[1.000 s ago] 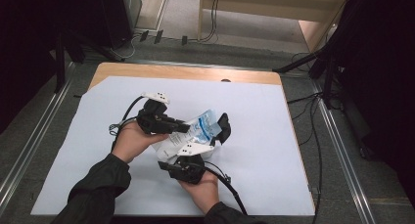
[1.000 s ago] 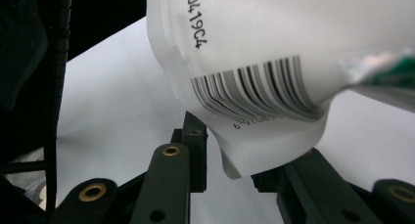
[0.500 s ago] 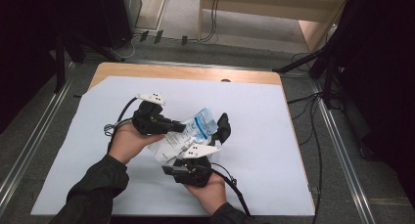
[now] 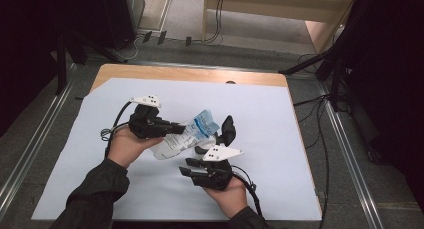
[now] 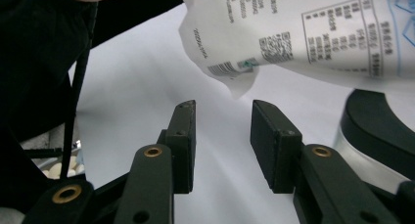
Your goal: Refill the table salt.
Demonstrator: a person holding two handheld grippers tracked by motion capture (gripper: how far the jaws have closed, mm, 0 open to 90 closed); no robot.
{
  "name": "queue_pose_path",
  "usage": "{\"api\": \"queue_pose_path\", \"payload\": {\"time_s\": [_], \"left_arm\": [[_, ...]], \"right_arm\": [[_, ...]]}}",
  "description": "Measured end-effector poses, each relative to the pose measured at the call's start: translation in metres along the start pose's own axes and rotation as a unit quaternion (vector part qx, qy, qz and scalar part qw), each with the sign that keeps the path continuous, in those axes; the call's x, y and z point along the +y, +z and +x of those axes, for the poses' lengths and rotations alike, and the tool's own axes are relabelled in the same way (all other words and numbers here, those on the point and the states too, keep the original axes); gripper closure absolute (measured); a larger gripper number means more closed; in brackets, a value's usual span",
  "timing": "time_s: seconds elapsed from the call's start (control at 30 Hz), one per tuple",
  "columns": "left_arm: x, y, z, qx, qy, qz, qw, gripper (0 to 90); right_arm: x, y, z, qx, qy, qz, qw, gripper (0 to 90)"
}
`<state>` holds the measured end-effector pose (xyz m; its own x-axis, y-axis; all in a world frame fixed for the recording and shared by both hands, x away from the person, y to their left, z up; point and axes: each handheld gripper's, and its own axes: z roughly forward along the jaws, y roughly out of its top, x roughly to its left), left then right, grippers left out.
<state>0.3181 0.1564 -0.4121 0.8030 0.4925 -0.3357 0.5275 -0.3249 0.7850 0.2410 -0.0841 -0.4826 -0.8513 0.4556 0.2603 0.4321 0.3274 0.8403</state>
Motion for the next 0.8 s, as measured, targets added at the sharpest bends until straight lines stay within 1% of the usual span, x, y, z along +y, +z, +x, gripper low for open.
{"api": "queue_pose_path", "payload": {"time_s": [0.1,0.27,0.43,0.6,0.8], "left_arm": [[-0.001,-0.001,0.000,0.000,0.003,-0.002,1.0000,89.3],[-0.002,-0.003,0.000,0.005,0.007,-0.005,1.0000,89.4],[-0.004,-0.008,0.001,0.010,0.001,-0.010,0.9999,89.7],[-0.005,-0.015,0.003,0.015,-0.004,-0.021,0.9997,89.8],[-0.006,-0.021,0.006,0.024,-0.007,-0.028,0.9993,89.8]], "right_arm": [[-0.002,-0.002,-0.002,-0.001,0.003,0.001,1.0000,62.9],[-0.003,-0.008,-0.005,-0.005,-0.003,-0.002,1.0000,62.8],[-0.004,-0.011,-0.008,-0.010,-0.015,0.004,0.9998,62.7],[-0.004,-0.015,-0.011,-0.012,-0.011,0.001,0.9999,61.6],[-0.005,-0.019,-0.012,-0.012,-0.020,0.002,0.9997,61.1]]}}
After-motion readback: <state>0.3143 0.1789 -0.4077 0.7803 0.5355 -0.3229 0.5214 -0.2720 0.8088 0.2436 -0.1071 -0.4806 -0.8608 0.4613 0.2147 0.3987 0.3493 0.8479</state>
